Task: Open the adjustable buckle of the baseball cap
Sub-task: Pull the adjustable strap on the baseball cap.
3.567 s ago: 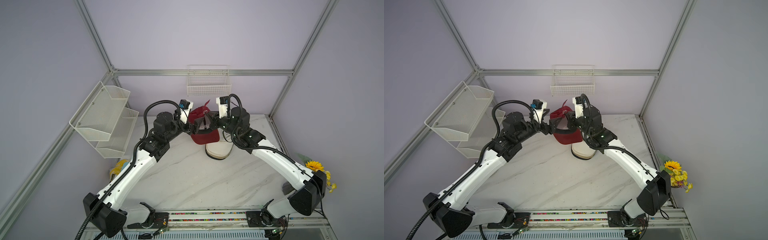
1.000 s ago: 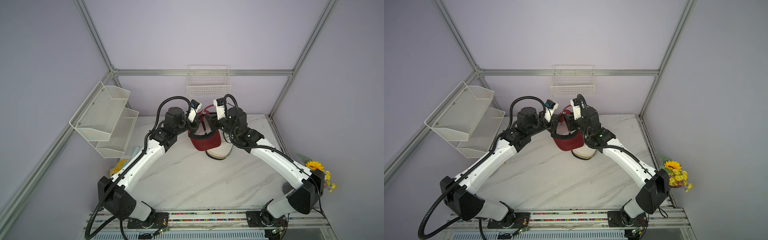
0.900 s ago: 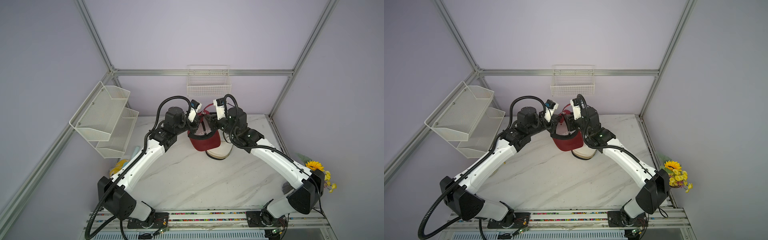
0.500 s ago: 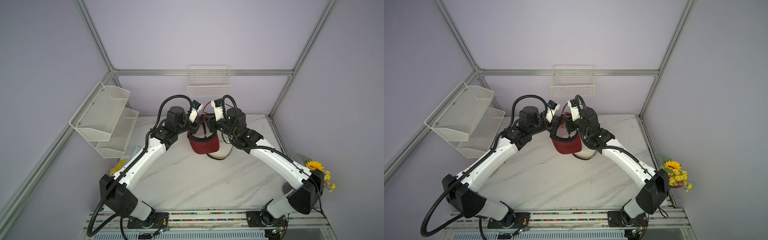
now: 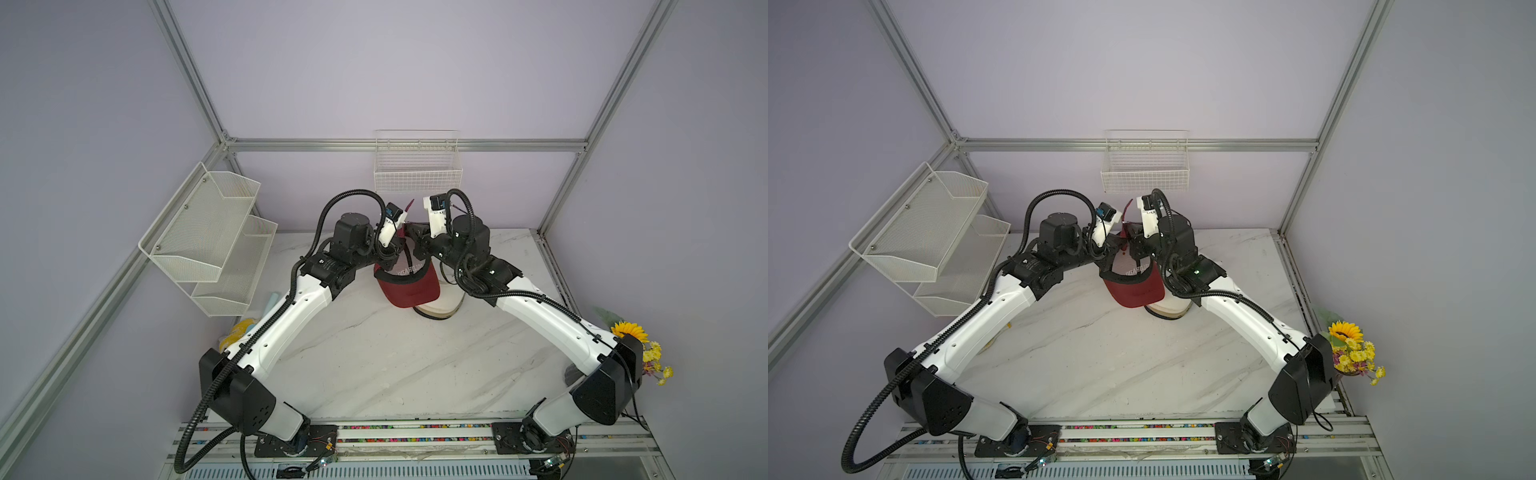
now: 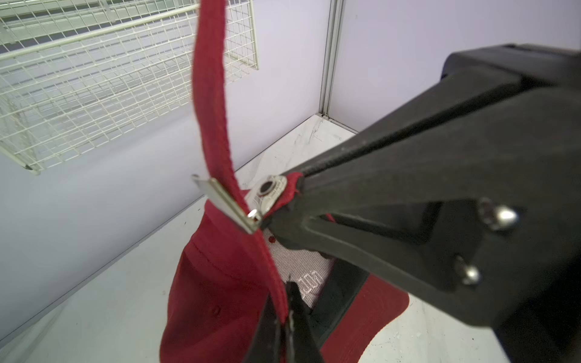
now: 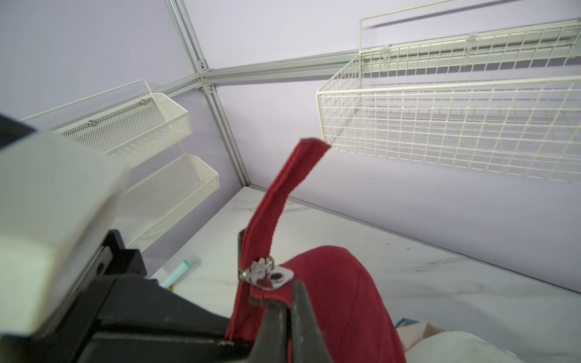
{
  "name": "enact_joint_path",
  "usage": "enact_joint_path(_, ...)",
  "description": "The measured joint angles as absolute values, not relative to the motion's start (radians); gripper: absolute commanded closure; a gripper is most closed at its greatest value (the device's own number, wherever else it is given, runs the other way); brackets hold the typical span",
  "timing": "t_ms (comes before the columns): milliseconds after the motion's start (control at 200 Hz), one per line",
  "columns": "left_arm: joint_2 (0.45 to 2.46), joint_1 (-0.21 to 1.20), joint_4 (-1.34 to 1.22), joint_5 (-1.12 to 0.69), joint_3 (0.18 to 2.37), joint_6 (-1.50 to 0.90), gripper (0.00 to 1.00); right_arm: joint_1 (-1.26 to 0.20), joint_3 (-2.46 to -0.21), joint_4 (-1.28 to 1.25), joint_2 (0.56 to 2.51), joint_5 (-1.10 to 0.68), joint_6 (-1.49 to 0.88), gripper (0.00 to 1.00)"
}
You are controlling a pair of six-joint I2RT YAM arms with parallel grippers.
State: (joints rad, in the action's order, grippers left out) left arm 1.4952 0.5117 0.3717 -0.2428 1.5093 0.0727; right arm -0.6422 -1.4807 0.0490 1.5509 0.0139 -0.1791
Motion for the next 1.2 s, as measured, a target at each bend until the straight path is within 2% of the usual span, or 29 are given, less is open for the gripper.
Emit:
enact_joint_path(340,1.495,0.512,0.384,-0.247,1.507,0.073,1.00,-0.633,-1.485,0.025,1.554,0.090,-0.182,0.99)
enact_joint_path(665,1.452,0.512,0.360,-0.216,1.431,0.094,1.00,-0.566,-1.509,0.015,1.554,0.156,-0.229,0.99)
enact_joint_path(945,1.338,0.510,0.381,0.093,1.410,0.112,1.00,-0.562,-1.549,0.044,1.596,-0.012,-0.253,0.99)
enact_joint_path(1125,1.337,0.497,0.437,0.218,1.423,0.130,1.00,-0.578,-1.582,0.065,1.662,-0.128,-0.273,0.98)
enact_joint_path(1200,1.337,0.473,0.455,0.241,1.423,0.135,1.00,-0.595,-1.622,0.071,1.718,-0.160,-0.282,0.94)
